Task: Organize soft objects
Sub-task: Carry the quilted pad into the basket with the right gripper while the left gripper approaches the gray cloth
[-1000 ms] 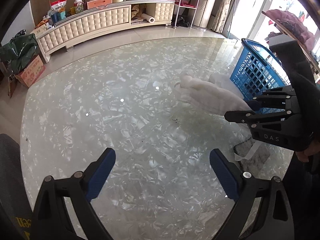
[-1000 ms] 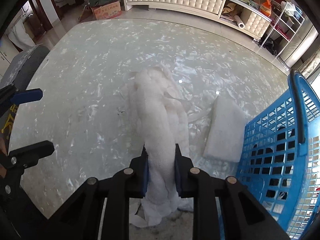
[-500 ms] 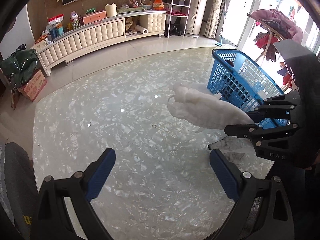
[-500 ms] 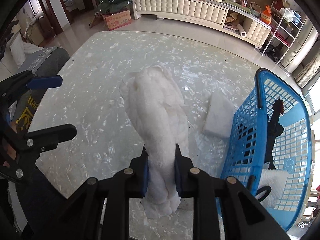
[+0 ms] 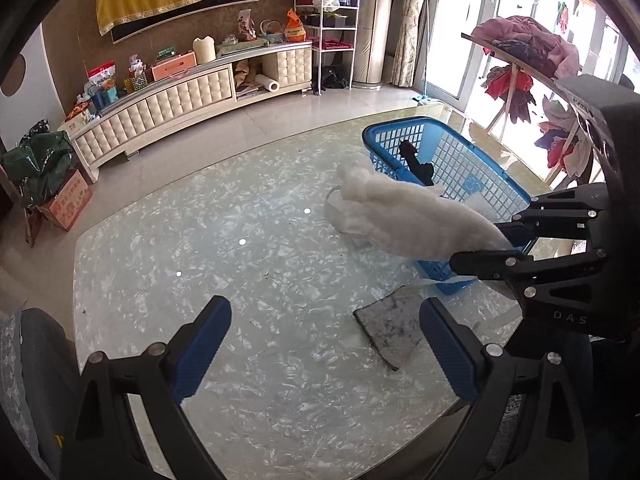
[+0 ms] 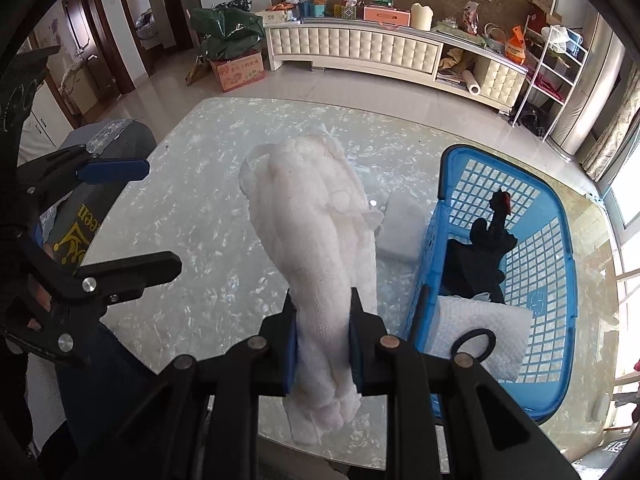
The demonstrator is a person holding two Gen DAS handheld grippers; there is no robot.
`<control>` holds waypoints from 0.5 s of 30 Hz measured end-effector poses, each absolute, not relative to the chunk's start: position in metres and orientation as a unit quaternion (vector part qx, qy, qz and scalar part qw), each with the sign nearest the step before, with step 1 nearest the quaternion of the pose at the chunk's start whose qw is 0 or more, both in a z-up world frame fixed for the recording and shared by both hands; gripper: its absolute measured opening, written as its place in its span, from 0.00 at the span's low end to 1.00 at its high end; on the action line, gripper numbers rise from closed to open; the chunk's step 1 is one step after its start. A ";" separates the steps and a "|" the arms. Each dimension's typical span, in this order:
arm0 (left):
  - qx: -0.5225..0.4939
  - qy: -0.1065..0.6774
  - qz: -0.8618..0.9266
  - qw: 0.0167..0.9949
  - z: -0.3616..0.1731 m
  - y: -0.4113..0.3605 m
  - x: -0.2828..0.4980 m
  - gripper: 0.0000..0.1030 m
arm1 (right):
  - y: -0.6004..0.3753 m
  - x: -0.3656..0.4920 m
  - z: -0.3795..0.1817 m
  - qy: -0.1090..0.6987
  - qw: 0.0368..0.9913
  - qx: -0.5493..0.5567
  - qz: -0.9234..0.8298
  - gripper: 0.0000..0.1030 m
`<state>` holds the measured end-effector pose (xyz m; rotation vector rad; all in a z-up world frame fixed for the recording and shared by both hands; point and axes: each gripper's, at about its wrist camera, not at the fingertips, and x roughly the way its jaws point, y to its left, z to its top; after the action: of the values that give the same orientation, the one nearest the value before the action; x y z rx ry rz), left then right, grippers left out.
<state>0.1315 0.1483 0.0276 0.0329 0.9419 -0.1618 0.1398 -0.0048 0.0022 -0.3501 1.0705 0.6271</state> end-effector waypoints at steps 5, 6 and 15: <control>0.031 0.448 -0.086 0.889 0.035 0.129 0.132 0.92 | -0.025 0.139 0.018 0.485 0.809 -0.159 0.291 0.19; 0.033 0.447 -0.088 0.889 0.036 0.125 0.132 0.92 | -0.028 0.138 0.020 0.482 0.811 -0.159 0.291 0.19; 0.049 0.446 -0.101 0.888 0.039 0.101 0.142 0.92 | -0.069 0.149 0.032 0.471 0.824 -0.159 0.271 0.19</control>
<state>0.1420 0.1010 0.0388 0.1024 0.9271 -0.2097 0.1487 -0.0694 0.0315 -0.3382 1.0013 0.5768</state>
